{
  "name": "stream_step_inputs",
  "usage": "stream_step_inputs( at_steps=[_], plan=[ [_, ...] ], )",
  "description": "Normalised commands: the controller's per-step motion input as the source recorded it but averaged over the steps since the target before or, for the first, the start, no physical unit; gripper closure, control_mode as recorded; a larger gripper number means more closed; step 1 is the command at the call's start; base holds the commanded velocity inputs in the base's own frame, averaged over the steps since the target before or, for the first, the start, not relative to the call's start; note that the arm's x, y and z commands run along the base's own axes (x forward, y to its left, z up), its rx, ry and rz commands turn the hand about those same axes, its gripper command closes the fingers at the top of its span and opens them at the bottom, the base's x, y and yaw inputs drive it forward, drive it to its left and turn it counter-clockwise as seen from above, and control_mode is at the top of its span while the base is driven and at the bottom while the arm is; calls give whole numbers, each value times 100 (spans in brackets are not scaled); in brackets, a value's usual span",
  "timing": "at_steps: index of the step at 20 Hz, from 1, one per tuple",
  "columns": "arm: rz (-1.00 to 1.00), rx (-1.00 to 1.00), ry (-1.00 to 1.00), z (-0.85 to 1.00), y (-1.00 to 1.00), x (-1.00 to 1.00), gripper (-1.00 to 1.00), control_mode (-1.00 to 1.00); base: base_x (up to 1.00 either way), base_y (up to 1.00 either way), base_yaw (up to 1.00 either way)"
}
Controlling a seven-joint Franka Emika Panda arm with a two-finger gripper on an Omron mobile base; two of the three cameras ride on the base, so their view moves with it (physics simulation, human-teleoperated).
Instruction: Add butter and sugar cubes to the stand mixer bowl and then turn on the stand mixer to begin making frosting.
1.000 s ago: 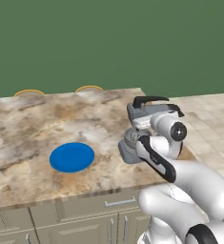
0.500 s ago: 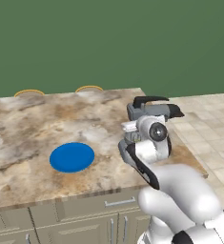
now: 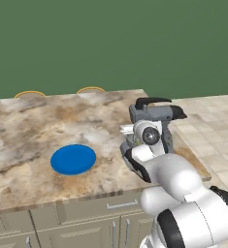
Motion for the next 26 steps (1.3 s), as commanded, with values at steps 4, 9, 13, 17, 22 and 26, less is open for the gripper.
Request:
stream_step_inputs(
  at_steps=[4, 9, 13, 17, 22, 26],
  plan=[
    [0, 0, -11, -19, -31, 21, -100, -100, 0, 0, 0],
    [0, 0, -9, -1, -23, 6, -100, -100, 0, 0, 0],
    [0, 0, -5, 0, -9, 0, -100, -100, 0, 0, 0],
    [0, 0, -6, 0, 0, -12, -100, -100, 0, 0, 0],
    [0, 0, -4, -2, 0, -20, -100, -100, 0, 0, 0],
    [0, 0, -4, 0, -13, -4, -100, -100, 0, 0, 0]
  ],
)
